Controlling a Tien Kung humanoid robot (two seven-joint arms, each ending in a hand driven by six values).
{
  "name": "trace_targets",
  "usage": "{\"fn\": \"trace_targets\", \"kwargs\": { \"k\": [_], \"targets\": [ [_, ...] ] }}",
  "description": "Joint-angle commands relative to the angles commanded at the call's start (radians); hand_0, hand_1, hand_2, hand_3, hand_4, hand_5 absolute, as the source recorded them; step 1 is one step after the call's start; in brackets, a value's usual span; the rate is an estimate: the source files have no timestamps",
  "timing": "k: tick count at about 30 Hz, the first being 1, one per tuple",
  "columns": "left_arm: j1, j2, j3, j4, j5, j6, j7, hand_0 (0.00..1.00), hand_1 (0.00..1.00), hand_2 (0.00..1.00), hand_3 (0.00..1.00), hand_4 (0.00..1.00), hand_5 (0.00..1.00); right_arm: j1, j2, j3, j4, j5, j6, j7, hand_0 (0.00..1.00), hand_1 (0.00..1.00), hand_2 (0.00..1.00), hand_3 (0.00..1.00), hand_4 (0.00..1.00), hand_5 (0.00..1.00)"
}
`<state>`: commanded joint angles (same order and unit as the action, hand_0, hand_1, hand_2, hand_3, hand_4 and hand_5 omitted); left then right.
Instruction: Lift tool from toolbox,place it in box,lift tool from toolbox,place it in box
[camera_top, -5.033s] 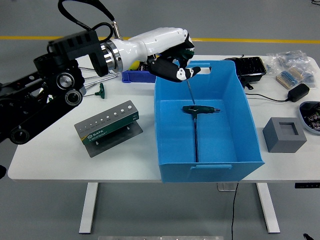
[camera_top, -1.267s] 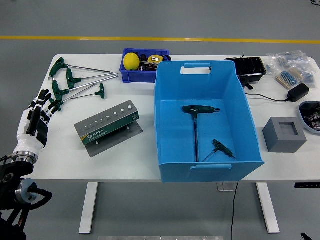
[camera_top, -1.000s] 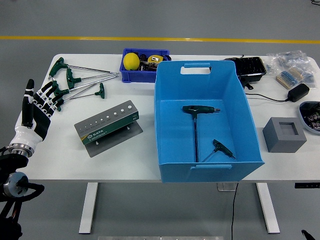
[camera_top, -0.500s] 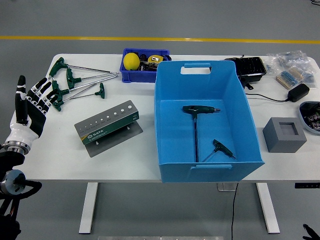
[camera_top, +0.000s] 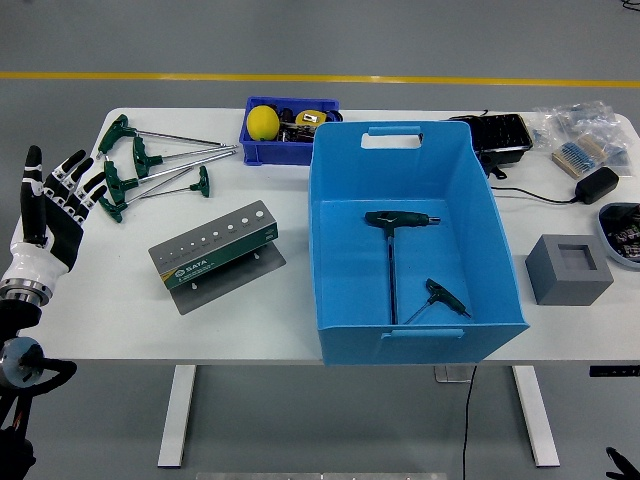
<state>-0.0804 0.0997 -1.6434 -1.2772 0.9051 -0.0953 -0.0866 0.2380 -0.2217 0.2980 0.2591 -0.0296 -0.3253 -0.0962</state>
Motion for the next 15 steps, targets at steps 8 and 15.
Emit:
{"fn": "trace_targets", "kwargs": {
  "k": [8,15],
  "targets": [
    [0.002,0.015,-0.002,0.013,-0.014,-0.024,-0.019,0.889,0.857,0.932,0.825,0.941,0.998,-0.022,0.008,-0.077,-0.008,0.097,0.006,0.047,0.686,0.648,0.703,0.554,0.784,0.721],
    [0.019,0.026,0.008,0.017,-0.004,-0.021,-0.019,0.888,0.855,0.932,0.823,0.941,0.998,-0.054,0.026,-0.239,-0.029,0.375,0.024,0.123,0.698,0.652,0.706,0.553,0.784,0.721]
  ]
}}
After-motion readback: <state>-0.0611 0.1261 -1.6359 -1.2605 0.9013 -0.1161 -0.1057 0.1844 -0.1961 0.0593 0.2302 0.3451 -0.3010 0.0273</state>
